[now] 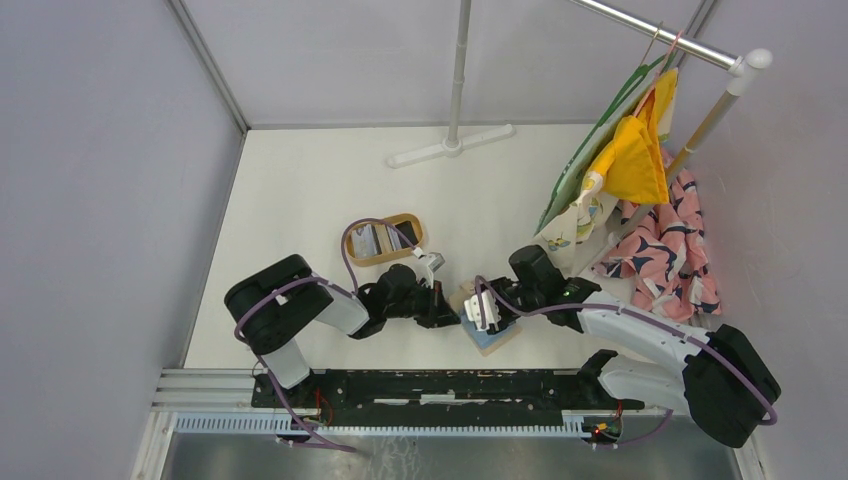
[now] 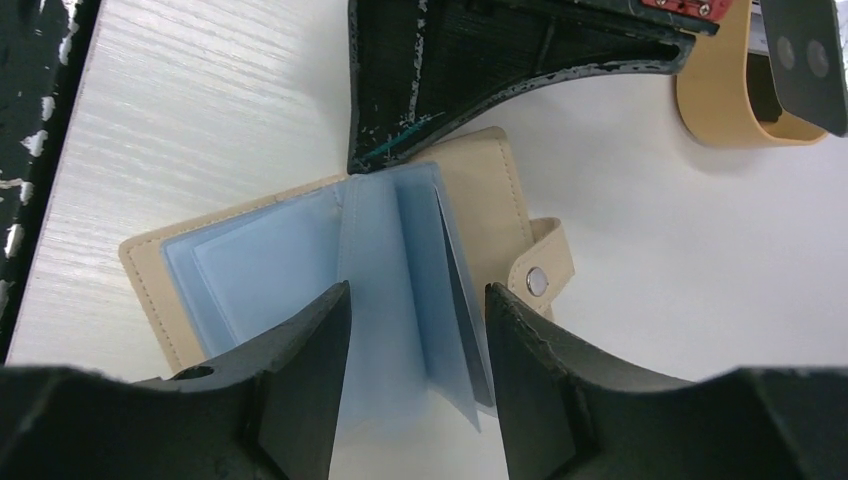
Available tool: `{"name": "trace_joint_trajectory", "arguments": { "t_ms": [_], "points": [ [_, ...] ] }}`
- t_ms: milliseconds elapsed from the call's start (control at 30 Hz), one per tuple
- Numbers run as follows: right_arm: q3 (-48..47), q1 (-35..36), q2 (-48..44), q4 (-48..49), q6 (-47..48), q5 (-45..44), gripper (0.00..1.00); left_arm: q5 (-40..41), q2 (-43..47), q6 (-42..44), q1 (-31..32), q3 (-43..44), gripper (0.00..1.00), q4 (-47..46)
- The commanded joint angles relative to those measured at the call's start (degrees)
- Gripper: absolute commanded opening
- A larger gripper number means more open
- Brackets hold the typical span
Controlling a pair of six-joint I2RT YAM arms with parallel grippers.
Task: Put the credit cards into the card holder
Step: Open the card holder at the center of the board.
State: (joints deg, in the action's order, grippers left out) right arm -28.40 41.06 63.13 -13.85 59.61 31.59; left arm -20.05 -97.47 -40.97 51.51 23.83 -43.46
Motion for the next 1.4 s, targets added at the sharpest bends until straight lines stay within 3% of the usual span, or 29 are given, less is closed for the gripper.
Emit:
{"name": "trace_joint_trajectory", "arguments": {
  "t_ms": [0, 167, 467, 733, 900, 1033, 1367],
  "points": [
    [-0.9, -0.6, -0.8, 3.1, -2.6, -2.8, 0.58, 1.0, -1.4, 2.6, 0.2, -0.2, 0.04, 4.6],
    [-1.1, -1.1, 0.1, 3.6, -4.2, -4.5, 0.61, 1.4, -0.7, 2.4, 0.2, -0.4, 0.12, 5.0],
    [-2.1, -1.1, 0.9, -2.9, 2.3, 2.3, 0.60, 2.6, 3.3, 2.3, 0.2, -0.9, 0.26, 6.7],
    [-3.7, -1.1, 2.9, -7.4, 5.2, 2.5, 0.54, 6.5, 9.7, 3.1, 0.1, -2.1, 0.34, 11.4],
    [-4.5, -1.1, 3.9, -14.1, 12.6, 2.5, 0.45, 8.5, 16.2, 3.4, 0.1, -3.4, 0.47, 12.6],
    [-3.9, -1.1, 3.3, -18.2, 18.0, 4.5, 0.42, 8.8, 19.6, 2.9, 0.2, -3.9, 0.52, 9.8],
    [-3.4, -1.1, 4.7, -19.7, 20.3, 5.2, 0.42, 9.4, 10.7, 2.2, 0.4, 2.8, 0.64, 9.7]
  ]
}}
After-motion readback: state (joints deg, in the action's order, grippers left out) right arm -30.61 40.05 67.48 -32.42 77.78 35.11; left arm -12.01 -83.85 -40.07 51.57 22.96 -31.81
